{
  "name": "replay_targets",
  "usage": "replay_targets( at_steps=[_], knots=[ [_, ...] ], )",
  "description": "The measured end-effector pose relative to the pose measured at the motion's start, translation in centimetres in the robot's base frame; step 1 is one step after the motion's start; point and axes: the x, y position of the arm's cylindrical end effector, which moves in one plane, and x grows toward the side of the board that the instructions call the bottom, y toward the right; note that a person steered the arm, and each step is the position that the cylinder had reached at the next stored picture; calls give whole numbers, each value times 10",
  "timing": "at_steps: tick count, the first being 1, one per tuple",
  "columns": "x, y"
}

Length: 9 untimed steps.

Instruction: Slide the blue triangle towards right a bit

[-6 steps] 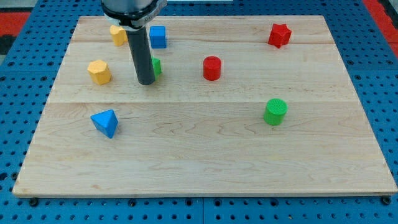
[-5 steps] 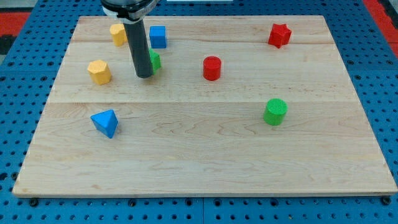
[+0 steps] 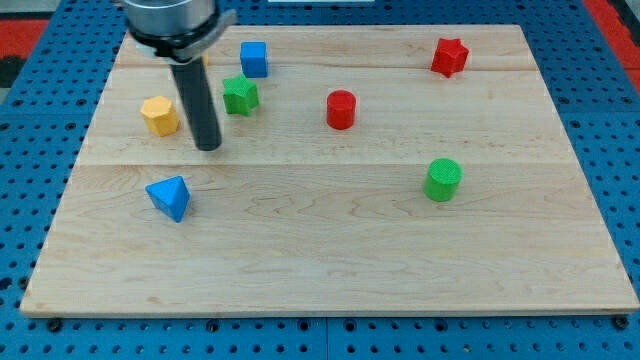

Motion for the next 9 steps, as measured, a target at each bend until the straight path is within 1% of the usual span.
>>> replay_targets(
  at_steps=[1,2,3,4,6,9],
  knots=[
    [0,-37],
    [0,-39],
    [18,-41],
    [48,-48],
    [82,-53],
    [88,-50]
  ],
)
